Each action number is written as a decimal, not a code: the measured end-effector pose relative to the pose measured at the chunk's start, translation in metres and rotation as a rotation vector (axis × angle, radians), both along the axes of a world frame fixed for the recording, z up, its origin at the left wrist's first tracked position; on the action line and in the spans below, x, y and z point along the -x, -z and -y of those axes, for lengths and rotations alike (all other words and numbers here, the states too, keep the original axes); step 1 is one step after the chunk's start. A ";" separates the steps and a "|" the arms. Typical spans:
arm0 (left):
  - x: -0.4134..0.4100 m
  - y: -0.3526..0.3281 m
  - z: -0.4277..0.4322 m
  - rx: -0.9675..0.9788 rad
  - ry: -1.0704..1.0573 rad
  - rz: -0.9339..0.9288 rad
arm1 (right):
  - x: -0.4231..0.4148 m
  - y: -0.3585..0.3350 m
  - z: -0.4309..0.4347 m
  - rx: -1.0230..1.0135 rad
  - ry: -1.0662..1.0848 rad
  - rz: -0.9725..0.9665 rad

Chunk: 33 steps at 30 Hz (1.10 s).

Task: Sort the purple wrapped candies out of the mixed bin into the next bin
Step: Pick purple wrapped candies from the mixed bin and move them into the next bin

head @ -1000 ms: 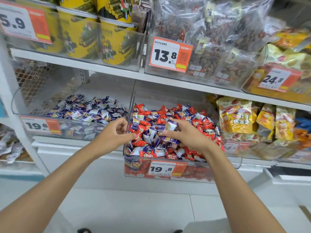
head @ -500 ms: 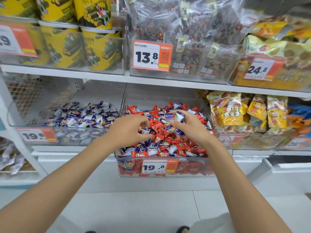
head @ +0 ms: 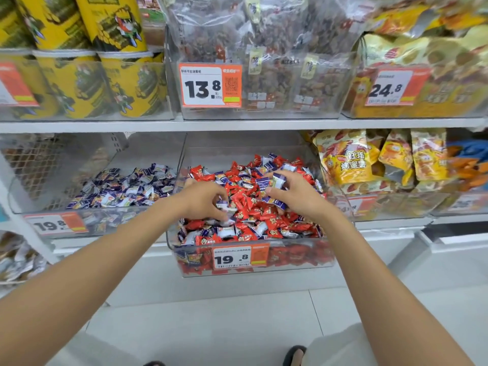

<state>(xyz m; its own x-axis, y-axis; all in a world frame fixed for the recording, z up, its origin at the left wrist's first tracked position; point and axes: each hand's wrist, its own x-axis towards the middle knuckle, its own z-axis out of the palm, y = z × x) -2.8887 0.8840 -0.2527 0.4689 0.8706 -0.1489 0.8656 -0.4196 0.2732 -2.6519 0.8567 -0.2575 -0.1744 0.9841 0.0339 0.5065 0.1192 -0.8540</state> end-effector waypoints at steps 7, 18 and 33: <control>0.011 -0.019 0.005 0.115 -0.044 0.434 | -0.013 -0.004 0.010 -0.004 0.019 -0.005; 0.001 -0.012 0.014 0.846 -0.279 0.948 | -0.016 -0.005 0.013 -0.010 0.032 0.002; -0.014 0.008 0.002 0.238 0.141 0.086 | -0.014 0.003 0.010 -0.011 -0.010 0.045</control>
<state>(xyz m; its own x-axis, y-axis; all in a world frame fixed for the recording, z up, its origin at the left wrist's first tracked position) -2.8743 0.8824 -0.2612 0.6030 0.7412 -0.2951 0.7724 -0.4499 0.4484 -2.6382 0.8465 -0.2604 -0.1855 0.9819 0.0371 0.5429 0.1339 -0.8291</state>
